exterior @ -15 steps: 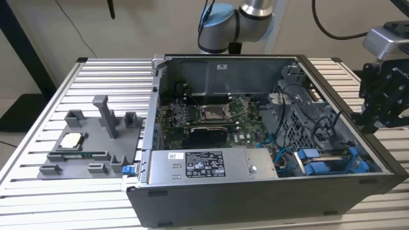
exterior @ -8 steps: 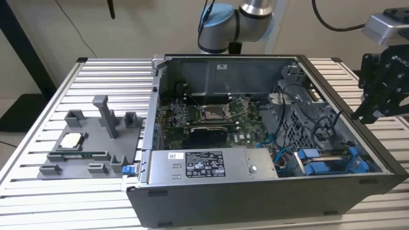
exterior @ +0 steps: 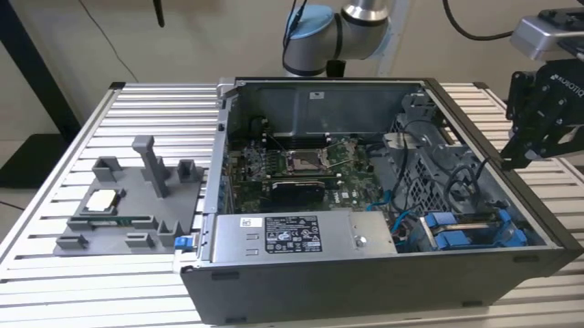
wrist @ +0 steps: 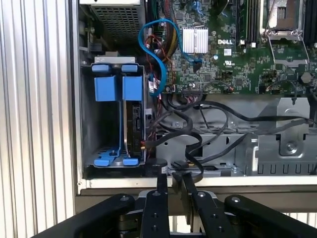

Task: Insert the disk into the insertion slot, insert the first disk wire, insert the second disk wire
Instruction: 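Insert the second disk wire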

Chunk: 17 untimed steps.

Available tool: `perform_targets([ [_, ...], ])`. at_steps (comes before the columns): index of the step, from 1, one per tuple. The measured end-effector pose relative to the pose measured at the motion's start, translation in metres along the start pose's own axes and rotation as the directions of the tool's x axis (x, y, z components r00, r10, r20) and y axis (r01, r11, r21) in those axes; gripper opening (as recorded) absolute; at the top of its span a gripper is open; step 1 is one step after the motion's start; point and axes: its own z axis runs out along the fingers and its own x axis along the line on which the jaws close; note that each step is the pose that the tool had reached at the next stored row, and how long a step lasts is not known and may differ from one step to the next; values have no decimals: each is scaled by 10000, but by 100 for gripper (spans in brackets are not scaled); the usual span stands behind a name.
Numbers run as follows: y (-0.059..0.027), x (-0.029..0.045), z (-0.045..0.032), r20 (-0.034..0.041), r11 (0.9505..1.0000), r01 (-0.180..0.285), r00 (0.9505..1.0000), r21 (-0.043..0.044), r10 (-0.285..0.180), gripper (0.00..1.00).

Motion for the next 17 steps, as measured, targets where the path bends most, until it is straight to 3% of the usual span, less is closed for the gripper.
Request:
perform_targets([
  [4,-39,-1,39,91,10000,-8,10000,-22,8,26],
  [6,-46,-1,50,110,9999,-26,9999,-104,27,26],
  [11,-52,0,62,180,9992,-71,9998,-403,79,26],
  [14,-68,0,71,377,9990,-73,9992,-446,90,26],
  [17,-77,1,80,690,9989,-67,9976,-461,98,26],
])
